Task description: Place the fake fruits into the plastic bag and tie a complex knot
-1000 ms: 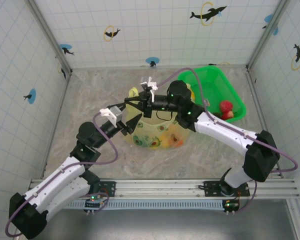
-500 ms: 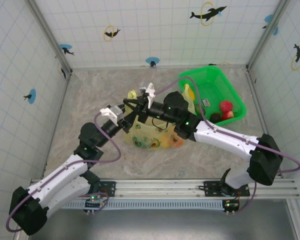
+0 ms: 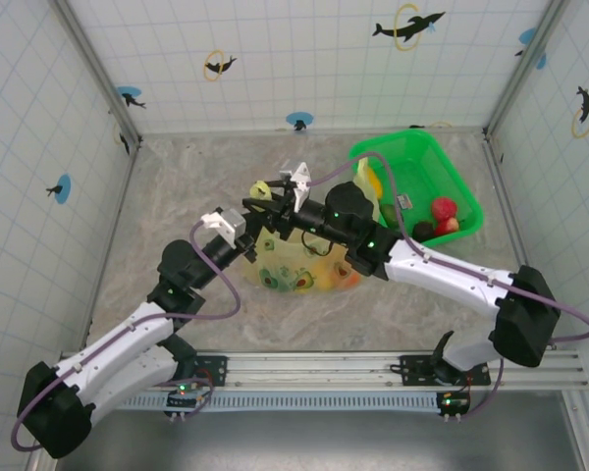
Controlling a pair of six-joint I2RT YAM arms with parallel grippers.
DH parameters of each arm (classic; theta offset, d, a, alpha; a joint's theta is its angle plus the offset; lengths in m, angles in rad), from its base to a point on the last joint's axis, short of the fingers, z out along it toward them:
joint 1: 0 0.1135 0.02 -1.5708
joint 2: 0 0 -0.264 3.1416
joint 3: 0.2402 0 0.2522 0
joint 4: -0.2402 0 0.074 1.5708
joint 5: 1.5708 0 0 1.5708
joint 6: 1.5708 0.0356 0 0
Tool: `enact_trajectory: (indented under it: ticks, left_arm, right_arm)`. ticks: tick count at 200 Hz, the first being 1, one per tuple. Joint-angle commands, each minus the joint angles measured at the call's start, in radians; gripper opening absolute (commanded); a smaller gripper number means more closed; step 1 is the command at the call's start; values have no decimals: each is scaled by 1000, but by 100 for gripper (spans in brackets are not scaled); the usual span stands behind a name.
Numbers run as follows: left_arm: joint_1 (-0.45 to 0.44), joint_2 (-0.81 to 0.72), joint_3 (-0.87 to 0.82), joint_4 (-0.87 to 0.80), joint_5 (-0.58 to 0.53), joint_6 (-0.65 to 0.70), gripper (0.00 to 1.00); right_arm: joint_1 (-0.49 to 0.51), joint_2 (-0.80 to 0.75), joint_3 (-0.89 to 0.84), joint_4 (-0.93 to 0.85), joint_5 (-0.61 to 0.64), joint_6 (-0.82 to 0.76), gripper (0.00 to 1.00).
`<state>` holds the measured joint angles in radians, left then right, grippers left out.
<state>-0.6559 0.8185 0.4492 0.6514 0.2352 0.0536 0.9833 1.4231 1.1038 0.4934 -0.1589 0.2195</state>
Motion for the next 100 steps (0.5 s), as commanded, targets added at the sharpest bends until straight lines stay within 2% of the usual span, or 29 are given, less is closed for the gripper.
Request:
enact_trajectory:
  ticks: [1, 16, 37, 45, 63, 76, 82, 100]
  left_arm:
    - [-5, -13, 8, 0, 48, 21, 0]
    - [-5, -8, 14, -2, 71, 15, 0]
    - [-5, -2, 21, -6, 94, 10, 0]
    - [-5, 1, 23, -10, 96, 10, 0]
    - [-7, 4, 29, -22, 98, 8, 0]
    - [-7, 2, 27, -28, 100, 12, 0]
    - [-7, 2, 28, -34, 101, 15, 0]
    - [-7, 3, 26, -52, 102, 21, 0]
  right_arm:
    - [-27, -62, 8, 23, -49, 9, 56]
    - [-43, -63, 25, 9, -98, 27, 58]
    - [-47, -53, 62, -40, -116, 25, 48]
    - [-49, -55, 65, -43, -114, 23, 44]
    - [-51, -53, 78, -52, -107, 24, 18]
    - [-49, -50, 100, -76, -101, 21, 4]
    - [-49, -49, 108, -81, -95, 20, 0]
    - [-47, -52, 123, -84, -77, 28, 0]
